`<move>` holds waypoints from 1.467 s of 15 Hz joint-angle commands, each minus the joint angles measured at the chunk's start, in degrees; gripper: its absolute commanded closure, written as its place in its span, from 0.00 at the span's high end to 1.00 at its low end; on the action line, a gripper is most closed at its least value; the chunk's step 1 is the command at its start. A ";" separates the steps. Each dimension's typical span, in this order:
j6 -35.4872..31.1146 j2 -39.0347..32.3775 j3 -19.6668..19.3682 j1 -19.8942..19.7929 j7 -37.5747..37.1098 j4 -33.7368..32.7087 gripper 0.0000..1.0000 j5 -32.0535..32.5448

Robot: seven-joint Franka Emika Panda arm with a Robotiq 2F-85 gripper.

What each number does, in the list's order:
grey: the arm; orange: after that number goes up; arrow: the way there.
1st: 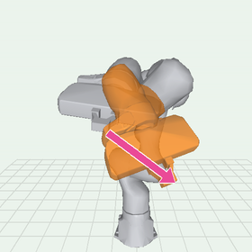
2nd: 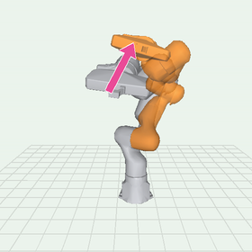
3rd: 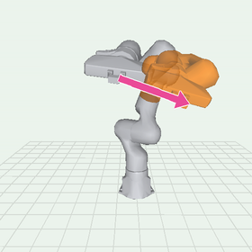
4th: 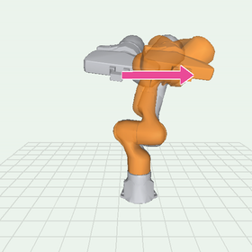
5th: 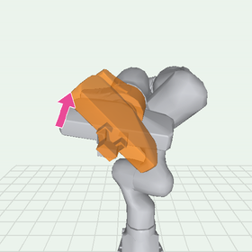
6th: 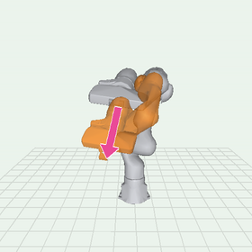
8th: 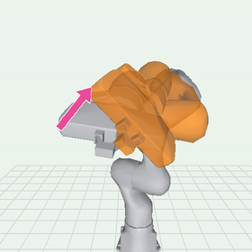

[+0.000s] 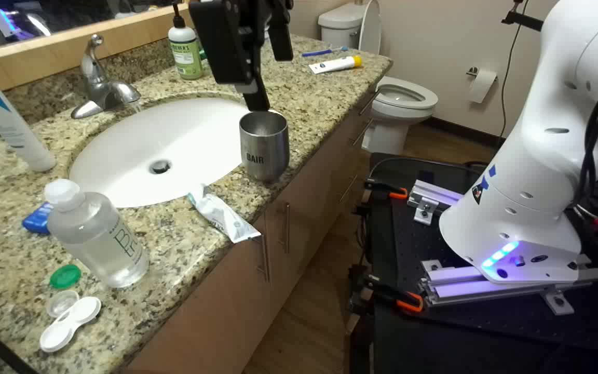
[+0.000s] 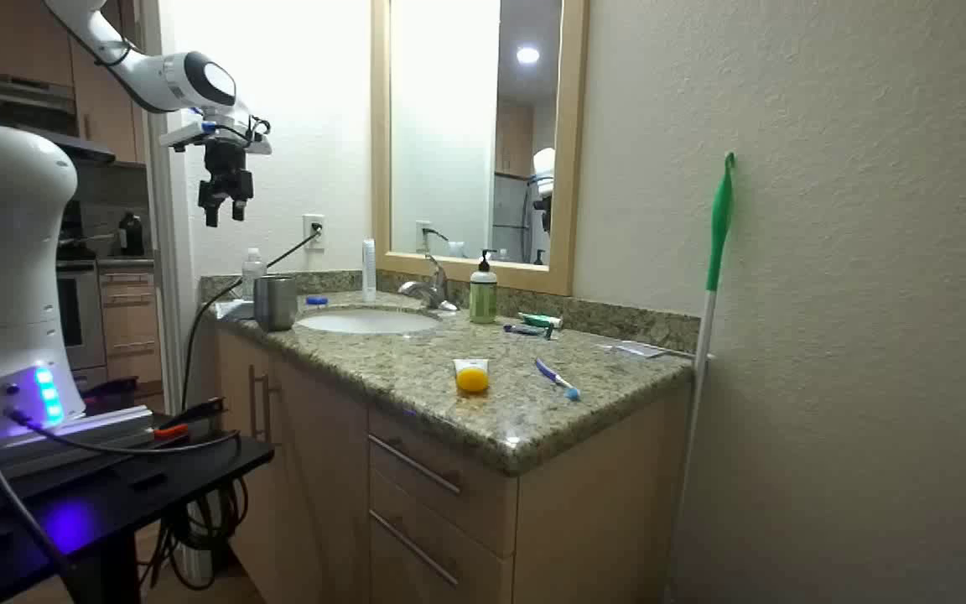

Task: Close the faucet

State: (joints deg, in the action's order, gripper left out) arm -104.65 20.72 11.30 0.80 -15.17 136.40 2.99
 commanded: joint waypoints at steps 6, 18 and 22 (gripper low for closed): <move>0.10 -0.11 -1.08 1.20 -0.34 -0.08 1.00 0.35; -33.98 -21.56 -11.22 -6.87 -14.58 -16.88 1.00 5.93; -33.41 -21.47 -12.69 -5.57 -15.89 -17.07 1.00 5.57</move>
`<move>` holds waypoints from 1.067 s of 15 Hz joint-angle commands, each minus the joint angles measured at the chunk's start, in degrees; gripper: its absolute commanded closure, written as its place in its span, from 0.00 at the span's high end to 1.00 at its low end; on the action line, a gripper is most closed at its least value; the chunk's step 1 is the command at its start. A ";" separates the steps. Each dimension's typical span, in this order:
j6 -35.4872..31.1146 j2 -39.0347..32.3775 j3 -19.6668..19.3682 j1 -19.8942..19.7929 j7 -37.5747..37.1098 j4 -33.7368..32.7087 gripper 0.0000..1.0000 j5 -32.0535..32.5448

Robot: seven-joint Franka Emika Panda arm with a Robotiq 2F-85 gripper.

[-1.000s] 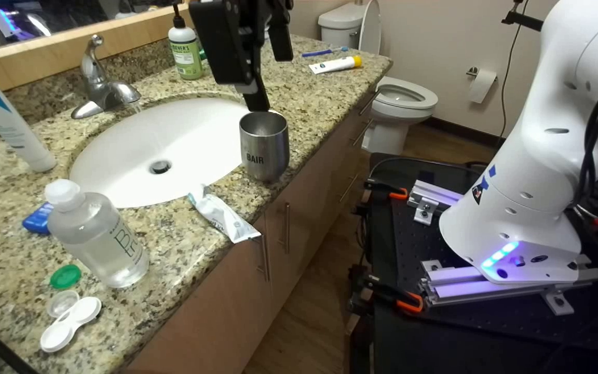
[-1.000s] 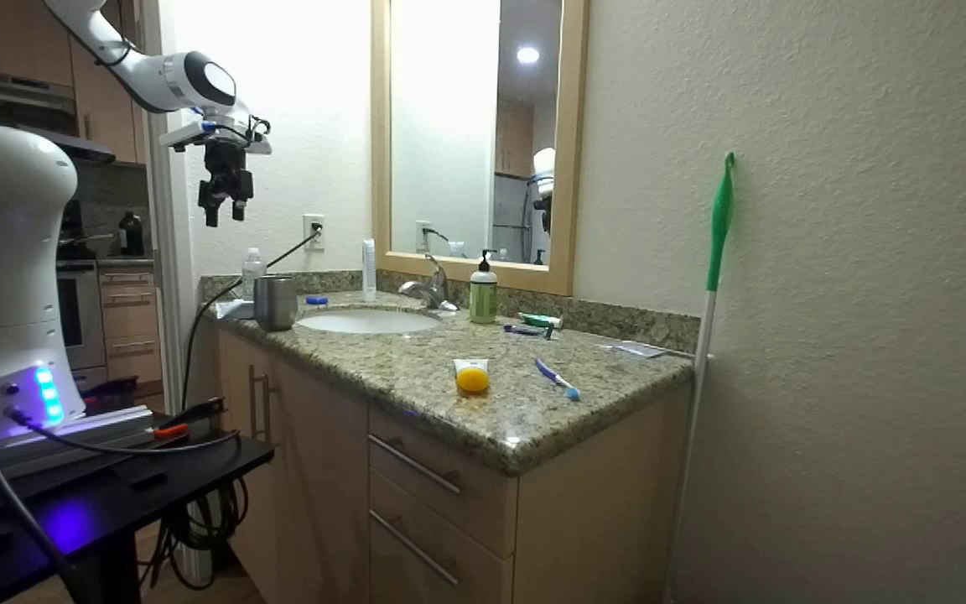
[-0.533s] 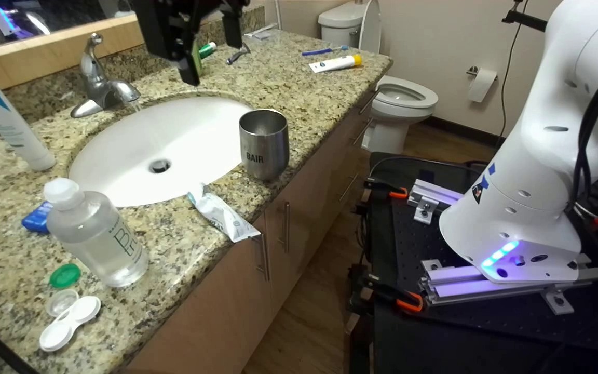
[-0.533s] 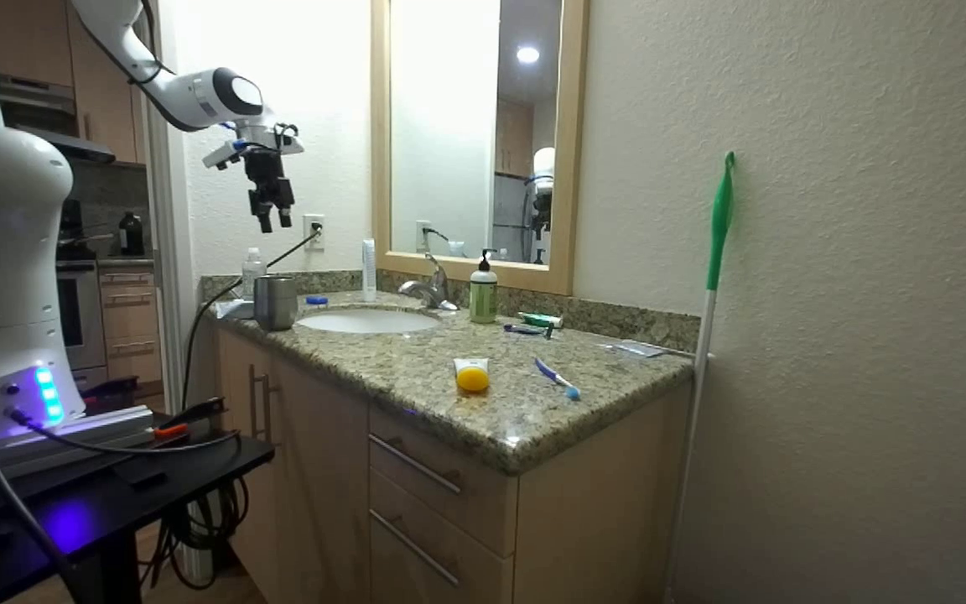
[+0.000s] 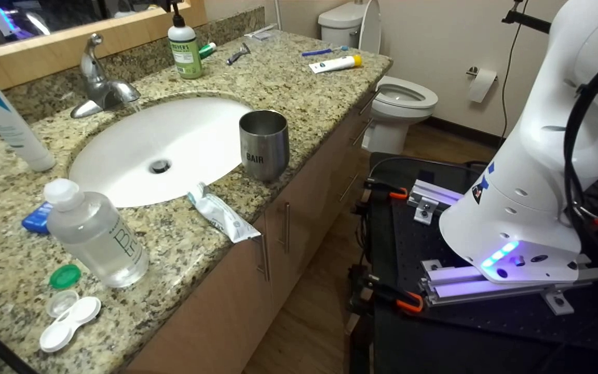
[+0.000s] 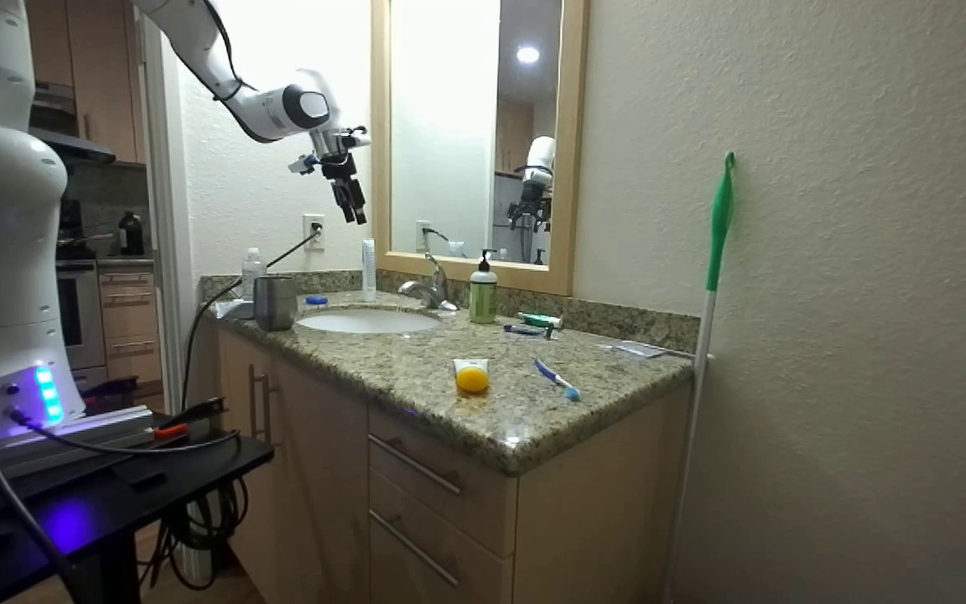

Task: Close the faucet

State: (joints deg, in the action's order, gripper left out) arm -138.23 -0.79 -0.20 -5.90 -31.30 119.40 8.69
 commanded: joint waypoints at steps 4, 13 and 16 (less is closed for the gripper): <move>-6.18 -3.58 -3.81 -0.31 -6.00 -3.94 1.00 2.63; -13.73 -10.26 -9.48 -0.54 -7.10 -10.95 1.00 -10.37; -6.78 -15.02 -10.70 -0.45 -11.83 -17.20 1.00 -10.57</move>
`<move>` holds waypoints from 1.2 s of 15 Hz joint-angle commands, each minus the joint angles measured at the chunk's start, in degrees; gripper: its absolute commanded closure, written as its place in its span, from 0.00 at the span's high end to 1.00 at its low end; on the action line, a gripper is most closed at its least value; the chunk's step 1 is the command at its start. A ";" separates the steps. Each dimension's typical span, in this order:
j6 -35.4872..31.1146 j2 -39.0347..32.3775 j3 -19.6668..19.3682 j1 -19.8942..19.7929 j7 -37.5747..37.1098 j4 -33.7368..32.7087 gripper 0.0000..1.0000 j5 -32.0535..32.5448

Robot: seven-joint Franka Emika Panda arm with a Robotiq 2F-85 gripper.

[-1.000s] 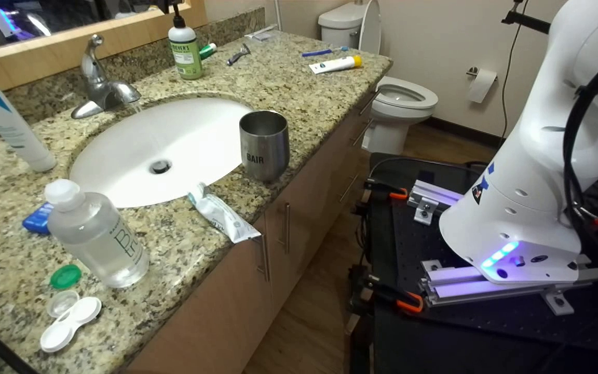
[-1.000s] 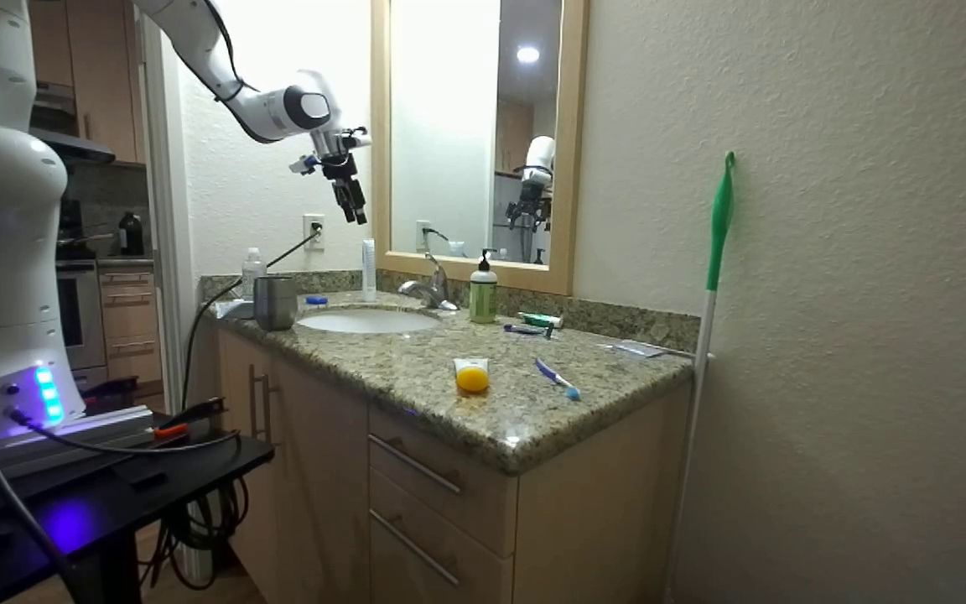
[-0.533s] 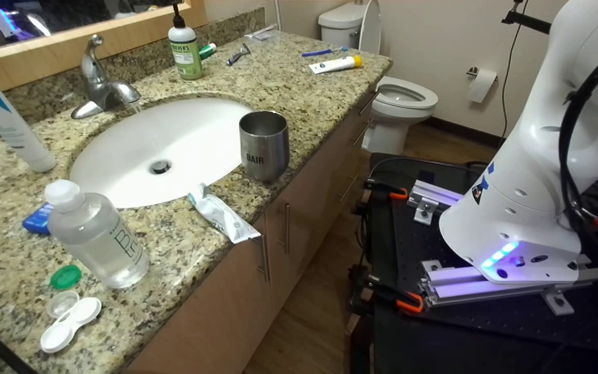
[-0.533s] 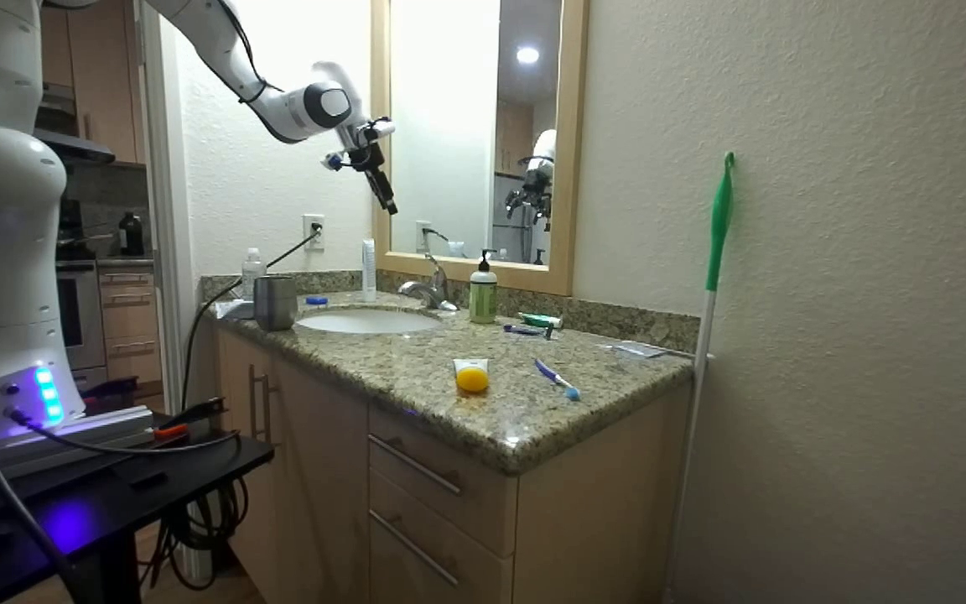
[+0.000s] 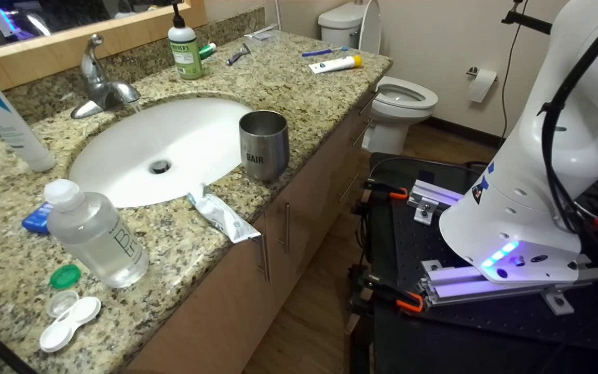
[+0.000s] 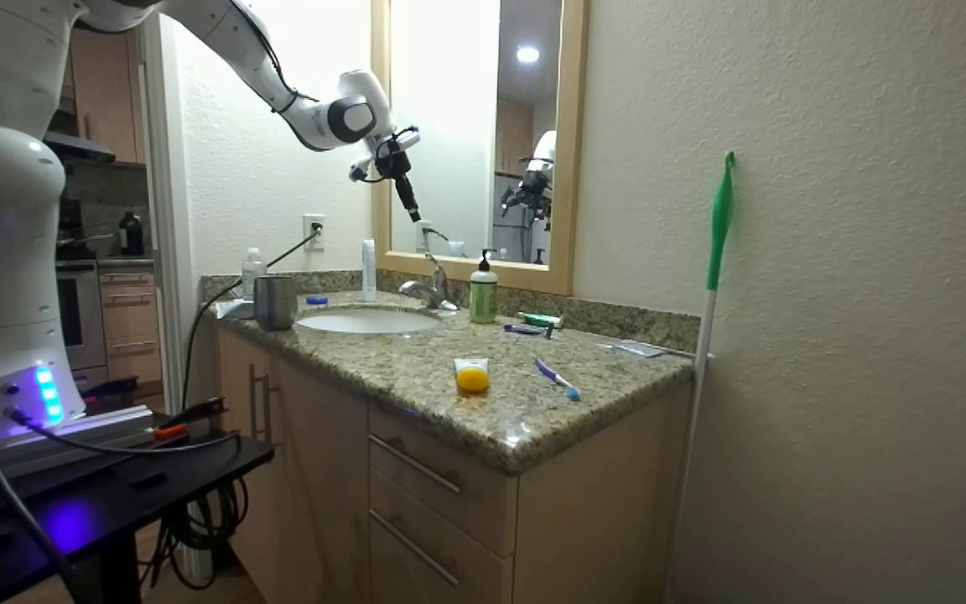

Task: Close the faucet

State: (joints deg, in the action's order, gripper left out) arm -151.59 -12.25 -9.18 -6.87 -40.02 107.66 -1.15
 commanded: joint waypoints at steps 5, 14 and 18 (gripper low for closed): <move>14.03 -12.88 -0.19 -2.53 -3.14 -17.66 1.00 -11.83; 13.55 -16.77 -0.76 -1.94 -4.38 -21.14 1.00 -14.00; 23.15 -21.37 2.35 -5.55 -0.67 -27.83 1.00 -19.68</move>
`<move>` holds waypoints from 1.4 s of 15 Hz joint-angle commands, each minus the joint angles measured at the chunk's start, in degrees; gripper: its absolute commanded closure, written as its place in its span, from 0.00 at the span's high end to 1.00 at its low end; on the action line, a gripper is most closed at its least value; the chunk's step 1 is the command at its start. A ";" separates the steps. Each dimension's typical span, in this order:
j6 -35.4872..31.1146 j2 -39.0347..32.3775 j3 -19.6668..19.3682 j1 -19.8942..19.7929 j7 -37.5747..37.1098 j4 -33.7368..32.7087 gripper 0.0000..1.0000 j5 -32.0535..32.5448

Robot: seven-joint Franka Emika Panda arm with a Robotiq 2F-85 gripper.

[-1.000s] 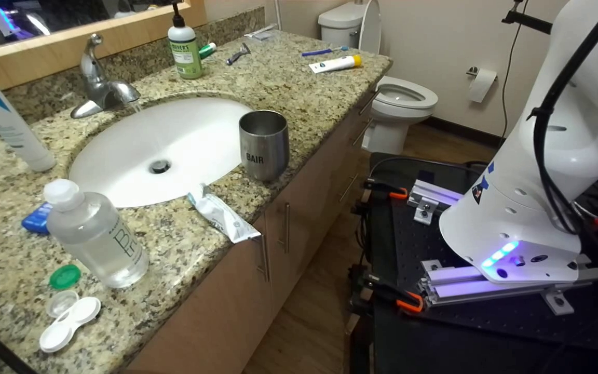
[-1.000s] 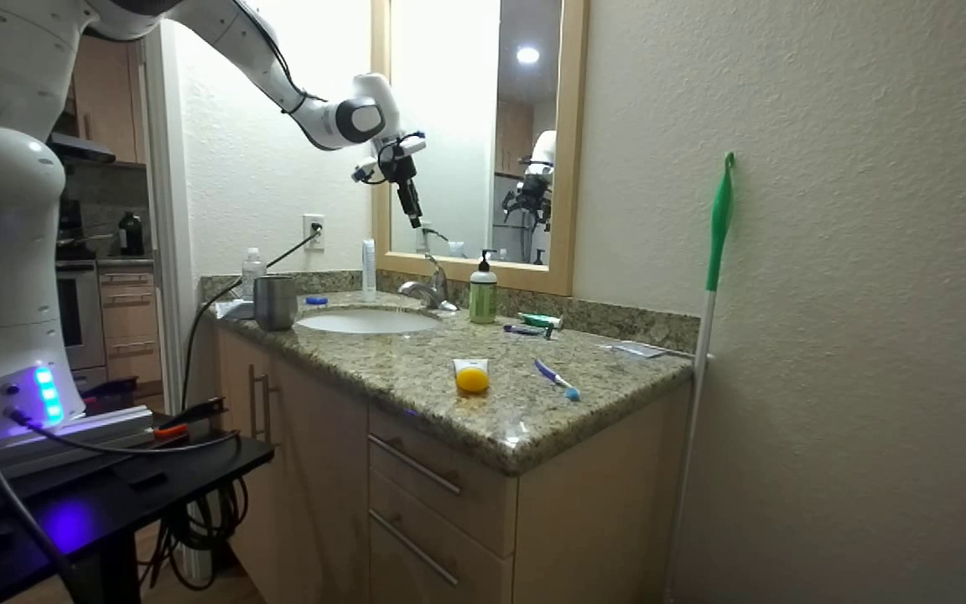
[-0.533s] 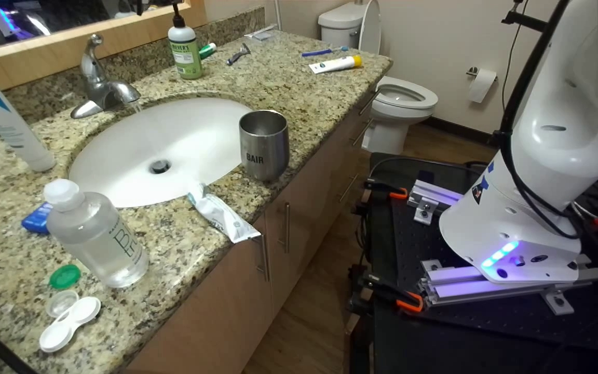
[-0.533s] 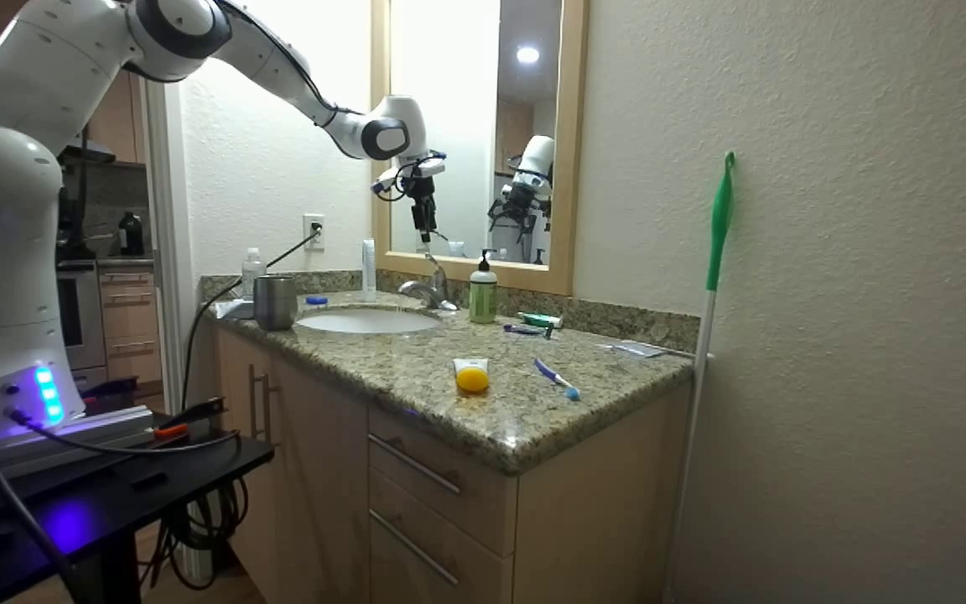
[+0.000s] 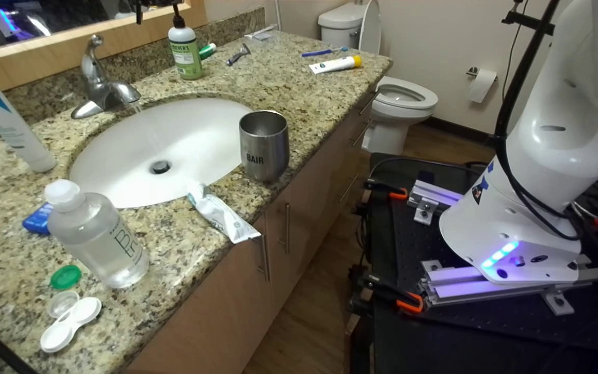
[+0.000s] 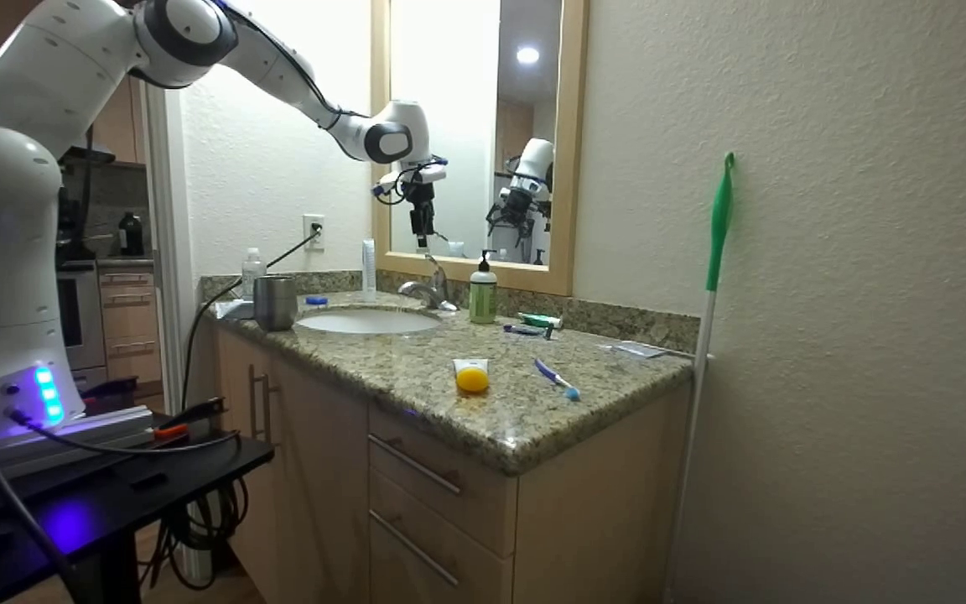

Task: Close the faucet

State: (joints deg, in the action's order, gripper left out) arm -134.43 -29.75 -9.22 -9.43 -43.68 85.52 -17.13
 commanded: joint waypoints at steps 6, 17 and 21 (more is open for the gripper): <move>7.30 -5.26 1.15 -2.28 1.27 -6.71 1.00 -3.05; 5.92 -7.98 1.26 -2.91 2.07 -8.93 1.00 -3.07; 9.37 -10.14 0.73 -3.13 -0.06 -11.82 1.00 -2.49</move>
State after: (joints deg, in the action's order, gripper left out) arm -128.53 -37.97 -7.95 -12.31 -41.83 76.47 -20.15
